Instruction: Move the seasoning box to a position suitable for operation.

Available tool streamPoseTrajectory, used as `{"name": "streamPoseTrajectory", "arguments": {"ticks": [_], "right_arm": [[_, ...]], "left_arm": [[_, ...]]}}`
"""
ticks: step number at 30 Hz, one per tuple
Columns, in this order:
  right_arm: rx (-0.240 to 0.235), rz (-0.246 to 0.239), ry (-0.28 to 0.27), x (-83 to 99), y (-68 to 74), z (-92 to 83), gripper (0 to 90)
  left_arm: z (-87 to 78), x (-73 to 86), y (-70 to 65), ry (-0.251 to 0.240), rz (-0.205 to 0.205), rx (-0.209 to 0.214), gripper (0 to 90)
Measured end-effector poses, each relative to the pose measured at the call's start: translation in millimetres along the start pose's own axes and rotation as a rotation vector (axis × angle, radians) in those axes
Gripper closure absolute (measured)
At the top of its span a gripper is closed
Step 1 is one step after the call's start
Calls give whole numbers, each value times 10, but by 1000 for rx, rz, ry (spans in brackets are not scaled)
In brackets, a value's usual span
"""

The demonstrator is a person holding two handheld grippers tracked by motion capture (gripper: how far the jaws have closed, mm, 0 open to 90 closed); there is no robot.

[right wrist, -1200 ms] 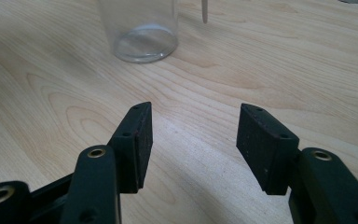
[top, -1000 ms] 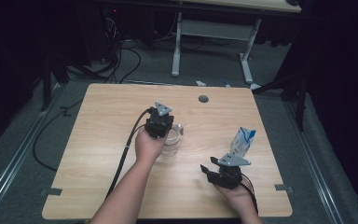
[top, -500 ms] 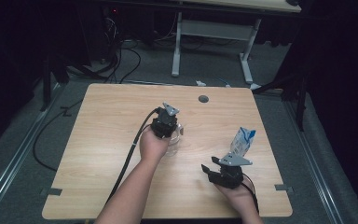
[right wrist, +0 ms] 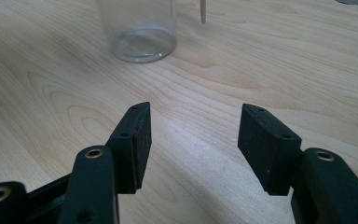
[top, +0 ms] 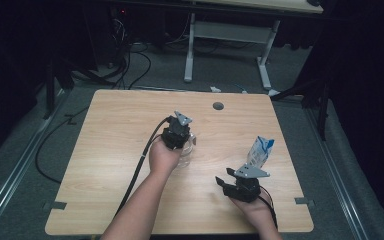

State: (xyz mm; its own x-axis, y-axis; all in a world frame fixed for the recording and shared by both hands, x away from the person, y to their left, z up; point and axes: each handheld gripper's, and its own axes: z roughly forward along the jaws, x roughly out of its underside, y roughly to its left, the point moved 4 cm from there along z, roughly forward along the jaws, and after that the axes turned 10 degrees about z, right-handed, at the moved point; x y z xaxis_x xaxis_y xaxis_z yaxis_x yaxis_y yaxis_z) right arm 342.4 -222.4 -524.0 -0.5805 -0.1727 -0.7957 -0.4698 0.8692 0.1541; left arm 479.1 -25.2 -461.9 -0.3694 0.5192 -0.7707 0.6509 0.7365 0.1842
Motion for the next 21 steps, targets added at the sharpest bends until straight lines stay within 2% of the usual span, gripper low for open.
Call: {"name": "streamPoseTrajectory", "arguments": {"ticks": [8, 11, 16, 21], "right_arm": [[-3, -4, -3, -2, 6, 3, 446], [0, -8, 0, 0, 11, 6, 445], [-3, -10, 0, -2, 24, 4, 442], [-3, -11, 6, 2, 36, 13, 441]], "left_arm": [[-85, 64, -20, 4, 10, -8, 900], [-137, 100, -35, 1, -1, 2, 900], [-251, 175, -94, 10, 11, -14, 900], [-349, 248, -109, 6, 2, 0, 900]]}}
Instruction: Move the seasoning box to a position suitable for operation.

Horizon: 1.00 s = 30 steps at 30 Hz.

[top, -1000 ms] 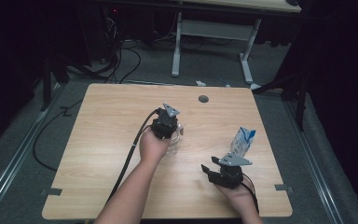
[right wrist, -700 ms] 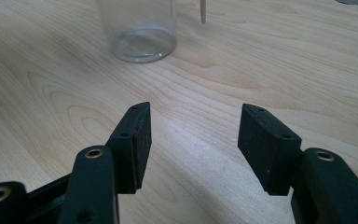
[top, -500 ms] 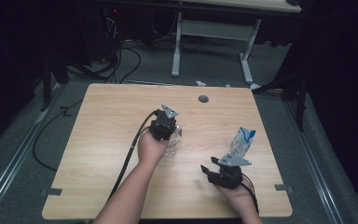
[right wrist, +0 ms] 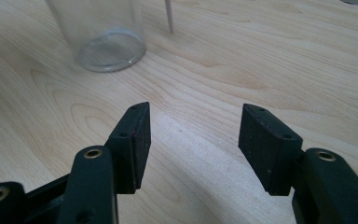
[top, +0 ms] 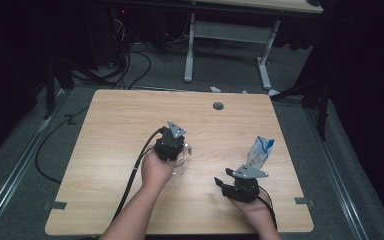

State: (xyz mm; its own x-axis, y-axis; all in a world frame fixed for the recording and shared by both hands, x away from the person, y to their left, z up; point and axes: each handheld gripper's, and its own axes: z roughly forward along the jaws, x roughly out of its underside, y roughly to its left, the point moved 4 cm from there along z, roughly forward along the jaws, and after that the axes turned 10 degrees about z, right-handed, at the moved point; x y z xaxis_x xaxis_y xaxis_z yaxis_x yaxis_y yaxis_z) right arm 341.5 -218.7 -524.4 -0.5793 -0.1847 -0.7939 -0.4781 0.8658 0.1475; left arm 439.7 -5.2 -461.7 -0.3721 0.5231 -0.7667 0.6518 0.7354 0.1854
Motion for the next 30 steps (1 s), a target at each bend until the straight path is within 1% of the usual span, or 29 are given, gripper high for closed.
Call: {"name": "streamPoseTrajectory", "arguments": {"ticks": [3, 4, 5, 6, 8, 9, 10, 13, 15, 17, 18, 19, 20, 24, 27, 30], "right_arm": [[-2, -2, 4, 4, 11, 10, 440], [-2, -3, 4, 6, 14, 12, 440], [-2, -8, 4, 8, 17, 15, 440], [-1, -8, 6, 11, 20, 16, 440], [1, -12, 9, 16, 22, 21, 440], [1, -12, 10, 19, 21, 25, 440], [2, -9, 13, 24, 19, 32, 440], [6, -13, 19, 39, 12, 58, 440], [8, -16, 23, 49, 10, 76, 441], [10, -17, 27, 55, 13, 85, 441], [10, -18, 27, 57, 13, 91, 441], [11, -17, 28, 59, 15, 93, 441], [13, -17, 30, 64, 17, 98, 441], [14, -17, 36, 77, 16, 107, 441], [14, -16, 37, 83, 8, 108, 441], [16, -13, 32, 77, -1, 99, 441]], "left_arm": [[-103, 6, 62, -40, -16, -3, 900], [-163, 16, 116, -63, -27, -10, 900], [-208, 33, 168, -81, -39, -7, 900], [-243, 51, 208, -90, -48, -10, 900], [-324, 122, 323, -106, -63, -29, 900], [-359, 181, 390, -108, -66, -45, 900], [-372, 219, 426, -109, -69, -54, 900], [-358, 378, 514, -91, -74, -48, 900], [-291, 508, 553, -73, -99, -36, 900], [-221, 612, 563, -64, -121, -11, 900], [-198, 647, 562, -59, -128, -9, 900], [-157, 707, 551, -57, -149, 12, 900], [-142, 730, 541, -59, -154, 19, 900], [-124, 785, 465, -81, -138, 30, 900], [-163, 779, 401, -111, -125, 42, 900], [-201, 789, 359, -121, -118, 42, 900]]}}
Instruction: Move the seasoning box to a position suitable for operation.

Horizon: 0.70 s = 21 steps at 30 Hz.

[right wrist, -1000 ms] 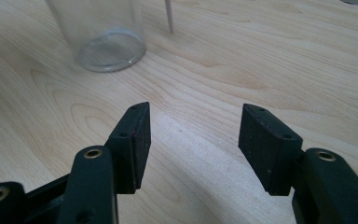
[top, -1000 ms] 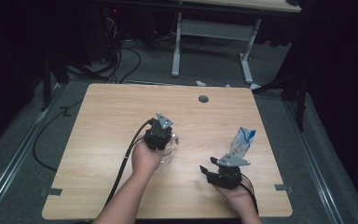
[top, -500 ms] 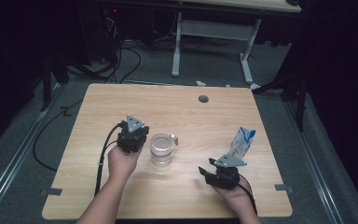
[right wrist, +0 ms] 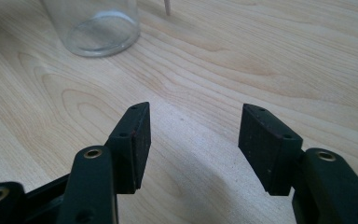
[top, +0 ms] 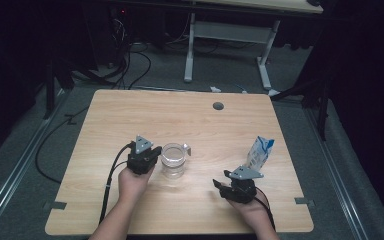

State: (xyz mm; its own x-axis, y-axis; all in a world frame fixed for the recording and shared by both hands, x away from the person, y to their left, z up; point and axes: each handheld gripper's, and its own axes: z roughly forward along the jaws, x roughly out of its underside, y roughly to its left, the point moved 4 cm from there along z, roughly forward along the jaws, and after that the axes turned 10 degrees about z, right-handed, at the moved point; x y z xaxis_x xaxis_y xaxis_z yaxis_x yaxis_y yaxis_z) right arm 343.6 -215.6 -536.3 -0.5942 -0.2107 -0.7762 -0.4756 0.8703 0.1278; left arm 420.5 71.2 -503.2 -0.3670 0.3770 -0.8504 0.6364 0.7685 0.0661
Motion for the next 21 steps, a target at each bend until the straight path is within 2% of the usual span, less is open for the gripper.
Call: {"name": "streamPoseTrajectory", "arguments": {"ticks": [8, 11, 14, 16, 17, 21], "right_arm": [[1, 4, -4, -7, -10, -7, 441], [2, 0, -3, -5, -13, -2, 441], [4, -1, -3, -5, -15, 1, 442], [2, 0, -5, -7, -13, -1, 446], [-1, 3, -5, -8, -9, -7, 450], [0, 1, -17, -19, -15, -26, 475]], "left_arm": [[-139, 99, -195, -25, 10, 33, 900], [-199, 136, -285, -40, 30, 35, 900], [-162, 159, -269, -31, 36, 12, 900], [-93, 148, -202, -25, -3, 16, 900], [-69, 140, -184, -26, -8, 17, 900], [-22, 125, -213, -30, 1, 28, 900]]}}
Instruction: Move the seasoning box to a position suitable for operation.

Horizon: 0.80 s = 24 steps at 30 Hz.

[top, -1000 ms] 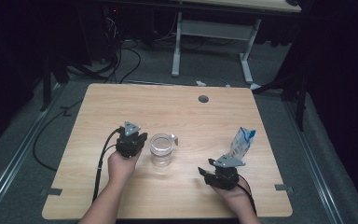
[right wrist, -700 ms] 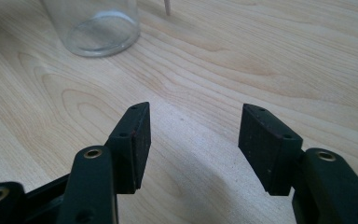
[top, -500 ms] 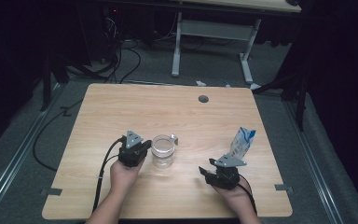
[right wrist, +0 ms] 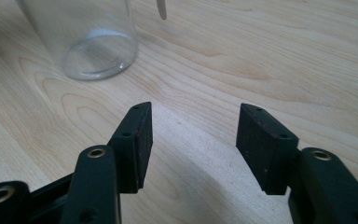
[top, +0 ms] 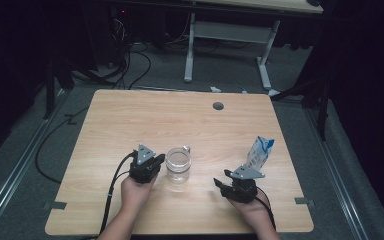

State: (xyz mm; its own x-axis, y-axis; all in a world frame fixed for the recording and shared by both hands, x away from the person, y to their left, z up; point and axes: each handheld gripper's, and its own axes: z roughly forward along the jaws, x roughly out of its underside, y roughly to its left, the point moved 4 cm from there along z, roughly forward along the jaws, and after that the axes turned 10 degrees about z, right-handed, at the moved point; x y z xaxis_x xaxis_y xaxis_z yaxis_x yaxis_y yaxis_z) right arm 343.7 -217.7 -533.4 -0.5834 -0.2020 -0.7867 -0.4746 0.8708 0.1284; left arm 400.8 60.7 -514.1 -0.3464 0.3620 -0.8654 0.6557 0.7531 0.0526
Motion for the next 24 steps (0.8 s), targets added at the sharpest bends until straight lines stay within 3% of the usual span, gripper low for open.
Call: {"name": "streamPoseTrajectory", "arguments": {"ticks": [6, 13, 19, 24], "right_arm": [[-3, 7, 8, 10, -24, 14, 479], [7, 10, -4, -11, -30, -4, 462], [6, 3, -2, -10, -10, -1, 461], [4, 0, -2, -5, -12, -2, 468]], "left_arm": [[-62, 39, -97, -11, 10, 17, 900], [-256, 133, -375, -66, 3, 60, 900], [-167, 81, -297, -48, -1, 20, 900], [-148, 93, -329, -40, 13, 19, 900]]}}
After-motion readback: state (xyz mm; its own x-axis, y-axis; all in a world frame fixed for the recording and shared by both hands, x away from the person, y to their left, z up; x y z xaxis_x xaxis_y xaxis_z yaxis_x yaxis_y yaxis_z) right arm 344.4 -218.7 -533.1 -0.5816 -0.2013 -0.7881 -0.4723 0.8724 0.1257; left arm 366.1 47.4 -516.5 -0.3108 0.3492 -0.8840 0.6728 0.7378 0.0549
